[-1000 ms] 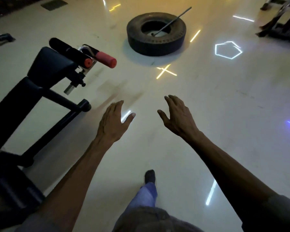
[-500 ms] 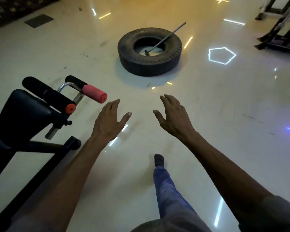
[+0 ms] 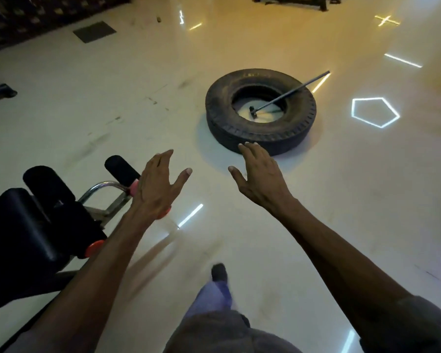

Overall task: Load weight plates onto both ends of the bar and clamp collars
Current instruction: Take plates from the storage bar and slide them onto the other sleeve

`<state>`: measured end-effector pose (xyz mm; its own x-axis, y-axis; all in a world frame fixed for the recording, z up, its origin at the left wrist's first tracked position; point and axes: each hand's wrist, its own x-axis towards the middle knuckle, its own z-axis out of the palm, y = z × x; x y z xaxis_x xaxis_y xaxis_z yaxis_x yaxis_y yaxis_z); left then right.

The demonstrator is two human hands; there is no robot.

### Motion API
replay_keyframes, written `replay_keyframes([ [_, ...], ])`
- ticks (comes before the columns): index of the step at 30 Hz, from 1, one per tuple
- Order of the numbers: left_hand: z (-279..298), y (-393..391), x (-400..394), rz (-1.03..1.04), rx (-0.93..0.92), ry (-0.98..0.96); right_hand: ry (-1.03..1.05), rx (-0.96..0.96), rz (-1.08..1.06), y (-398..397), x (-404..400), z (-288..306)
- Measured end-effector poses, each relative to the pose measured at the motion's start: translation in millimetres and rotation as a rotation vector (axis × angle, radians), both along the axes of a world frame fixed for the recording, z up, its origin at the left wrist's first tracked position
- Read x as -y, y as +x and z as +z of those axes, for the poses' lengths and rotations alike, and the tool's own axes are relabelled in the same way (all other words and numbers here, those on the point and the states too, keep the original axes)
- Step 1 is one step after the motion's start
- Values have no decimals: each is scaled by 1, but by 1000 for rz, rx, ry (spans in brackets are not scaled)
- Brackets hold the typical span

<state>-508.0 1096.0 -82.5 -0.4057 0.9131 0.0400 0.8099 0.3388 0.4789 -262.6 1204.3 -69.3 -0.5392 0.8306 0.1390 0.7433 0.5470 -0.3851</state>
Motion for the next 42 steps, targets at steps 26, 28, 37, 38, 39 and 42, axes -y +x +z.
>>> replay_keyframes([
  [26, 10, -443, -475, 394, -71, 10, 20, -15, 362, -513, -570, -3],
  [28, 15, -485, -498, 456, -68, 6, 15, -15, 420, -564, -603, 1],
  [37, 32, -685, -560, 717, -92, 16, 37, -9, 696, -815, -702, 23],
  [38, 31, -708, -562, 746, -92, 18, 42, -10, 727, -845, -707, 22],
  [39, 29, -731, -562, 773, -89, 19, 44, -10, 754, -875, -710, 21],
  [42, 20, -803, -558, 857, -86, 25, 44, -14, 826, -966, -713, 15],
])
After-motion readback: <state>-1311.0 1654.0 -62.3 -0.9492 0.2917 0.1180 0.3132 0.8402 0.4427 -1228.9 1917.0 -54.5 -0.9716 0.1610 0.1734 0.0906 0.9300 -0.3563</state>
